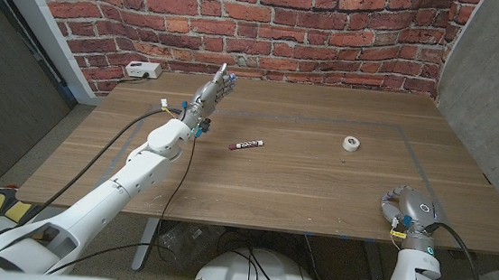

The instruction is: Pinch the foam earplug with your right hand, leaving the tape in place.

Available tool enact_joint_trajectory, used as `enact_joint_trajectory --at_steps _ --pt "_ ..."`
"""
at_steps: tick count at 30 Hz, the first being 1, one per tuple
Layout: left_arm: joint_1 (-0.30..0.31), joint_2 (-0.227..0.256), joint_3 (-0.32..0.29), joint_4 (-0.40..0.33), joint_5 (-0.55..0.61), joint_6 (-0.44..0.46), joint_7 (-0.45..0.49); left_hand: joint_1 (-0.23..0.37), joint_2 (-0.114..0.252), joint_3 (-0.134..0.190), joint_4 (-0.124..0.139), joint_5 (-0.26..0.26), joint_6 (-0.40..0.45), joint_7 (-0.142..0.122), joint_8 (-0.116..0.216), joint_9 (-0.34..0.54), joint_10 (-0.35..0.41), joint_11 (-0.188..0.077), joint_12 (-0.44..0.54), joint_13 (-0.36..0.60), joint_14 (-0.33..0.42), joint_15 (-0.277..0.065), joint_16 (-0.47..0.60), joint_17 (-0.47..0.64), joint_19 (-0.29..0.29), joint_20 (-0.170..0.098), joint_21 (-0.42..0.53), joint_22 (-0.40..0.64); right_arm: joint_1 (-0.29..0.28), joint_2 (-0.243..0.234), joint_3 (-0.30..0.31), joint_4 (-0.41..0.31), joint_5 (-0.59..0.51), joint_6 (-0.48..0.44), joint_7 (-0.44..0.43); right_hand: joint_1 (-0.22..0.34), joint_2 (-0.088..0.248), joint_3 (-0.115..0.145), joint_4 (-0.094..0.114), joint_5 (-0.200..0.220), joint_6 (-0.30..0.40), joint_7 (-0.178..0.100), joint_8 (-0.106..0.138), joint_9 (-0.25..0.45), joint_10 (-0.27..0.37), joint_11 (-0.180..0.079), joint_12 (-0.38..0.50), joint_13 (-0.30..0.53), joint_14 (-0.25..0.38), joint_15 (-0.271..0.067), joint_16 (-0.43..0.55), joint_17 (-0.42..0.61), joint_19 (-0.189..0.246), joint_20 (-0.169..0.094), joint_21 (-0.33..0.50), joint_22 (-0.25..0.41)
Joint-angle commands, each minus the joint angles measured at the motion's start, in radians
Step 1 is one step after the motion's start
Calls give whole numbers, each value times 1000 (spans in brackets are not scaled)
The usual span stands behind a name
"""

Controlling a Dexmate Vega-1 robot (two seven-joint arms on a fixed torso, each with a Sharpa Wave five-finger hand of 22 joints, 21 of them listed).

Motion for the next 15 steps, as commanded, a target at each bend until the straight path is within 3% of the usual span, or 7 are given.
enact_joint_trajectory --at_steps 1,15 --pt "-3 0 -2 4 -2 3 -1 1 9 -5 5 1 13 1 -2 3 6 2 -2 1 10 -2 -4 5 12 -2 -1 5 11 -8 -9 8 7 5 -23 17 0 3 4 4 21 4 13 4 20 4 11 2 16 -52 7 5 15 -75 5 6" --pt "-16 -12 5 28 -5 3 -9 3 10 -7 5 0 15 1 -3 3 7 5 -3 1 11 -3 -4 5 13 -2 -5 6 0 -16 6 -16 4 5 -47 18 1 1 8 3 32 4 19 5 34 -2 11 2 32 -59 8 6 27 -78 8 6"
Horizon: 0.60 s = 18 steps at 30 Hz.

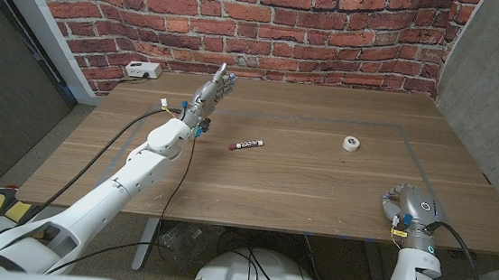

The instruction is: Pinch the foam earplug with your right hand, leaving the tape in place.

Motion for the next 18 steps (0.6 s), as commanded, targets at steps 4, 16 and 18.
enact_joint_trajectory --at_steps 4,16,18 --pt "-13 -12 6 24 -3 -1 -8 11 1 -3 1 0 15 0 -3 4 3 -1 -4 1 11 -3 -4 5 10 2 -6 6 -17 -7 21 -37 -9 -6 -31 8 1 1 9 2 9 0 5 5 13 2 3 2 10 -60 7 2 14 -71 9 1" --pt "-24 -21 9 43 -5 -13 -18 12 3 -5 1 0 16 0 -4 4 2 -2 -5 1 10 -2 -5 5 12 3 -9 6 -76 -11 74 -127 -73 -10 -93 8 3 0 11 2 8 1 5 5 18 0 1 2 16 -60 6 2 16 -73 9 2" --pt "-25 -22 9 46 -5 -15 -19 13 3 -5 1 -1 16 0 -4 4 2 -1 -5 1 10 -2 -5 5 13 2 -9 6 -85 -12 82 -137 -84 -6 -98 8 3 0 12 2 8 2 5 5 19 0 1 2 18 -61 6 2 17 -73 9 2"
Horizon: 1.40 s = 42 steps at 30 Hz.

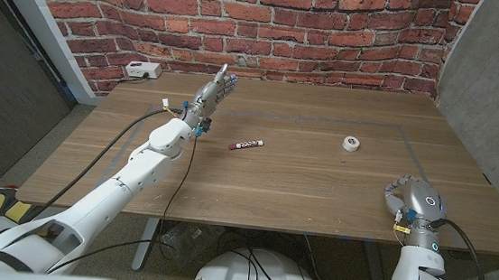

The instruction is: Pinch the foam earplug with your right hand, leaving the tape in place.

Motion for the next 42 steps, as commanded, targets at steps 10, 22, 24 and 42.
enact_joint_trajectory --at_steps 10,22,24,42 --pt "-11 -11 1 26 -6 -19 -13 -5 3 -6 1 -1 5 0 0 4 3 -1 -5 2 11 -3 -4 5 7 -3 -4 6 -78 18 78 -94 -99 34 -64 8 5 -1 5 1 8 -1 6 6 16 0 2 2 13 -65 5 3 10 -78 10 2" --pt "-14 -11 -1 30 -5 -23 -14 -4 4 -8 1 -1 6 0 -1 4 4 -2 -5 2 11 -4 -5 5 9 -3 -7 6 -74 52 82 -82 -139 66 -57 13 9 0 5 0 26 10 14 6 38 0 4 2 28 -67 6 3 20 -77 13 3" --pt "-14 -10 -1 30 -6 -22 -16 -4 4 -9 1 -1 6 0 -1 4 3 -1 -6 2 11 -4 -5 5 9 -3 -7 6 -76 55 84 -80 -146 76 -60 13 11 1 6 0 31 15 16 6 49 1 7 1 33 -69 6 3 21 -77 13 3" --pt "-29 -13 1 43 -4 -24 -23 -3 5 -11 1 -2 7 0 -1 4 4 -1 -6 2 11 -3 -5 5 11 -2 -11 6 -84 93 120 -57 -163 157 -58 8 32 5 16 -9 47 41 33 22 104 2 15 2 74 -77 10 4 43 -77 21 4"
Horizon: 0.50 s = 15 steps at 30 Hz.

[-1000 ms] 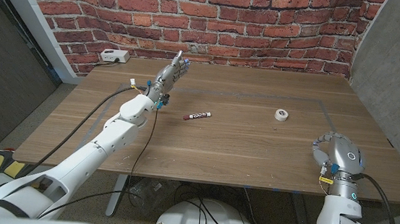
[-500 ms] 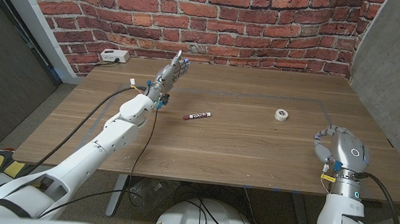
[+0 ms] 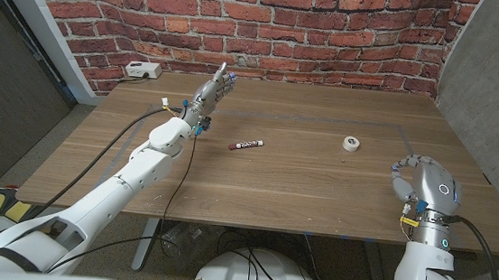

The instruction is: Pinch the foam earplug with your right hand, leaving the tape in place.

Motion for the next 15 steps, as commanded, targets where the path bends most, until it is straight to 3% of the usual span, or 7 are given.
enact_joint_trajectory --at_steps 1,6,15 --pt "-14 -3 1 11 2 -1 -6 6 -4 -5 2 -2 8 1 -1 4 3 -2 0 2 6 2 -2 5 9 0 -1 1 -2 25 25 19 -11 63 1 4 23 6 7 -5 5 11 8 12 22 0 8 4 20 -74 10 5 12 -71 6 4" --pt "-21 -5 3 17 3 -2 -9 6 -3 -5 2 -2 8 1 -1 4 4 -2 1 2 5 2 -2 5 10 0 -2 1 0 36 34 21 -7 77 13 -3 46 15 15 -3 -18 36 15 32 35 -10 6 7 29 -78 8 6 17 -74 8 5" --pt "-30 -12 5 31 2 -2 -13 7 -3 -7 3 -2 9 1 -1 4 3 -1 0 2 6 2 -1 5 10 1 -4 1 8 47 30 23 -31 66 28 -19 62 21 23 13 -15 33 41 63 37 -11 3 16 38 -82 6 8 20 -77 10 5"
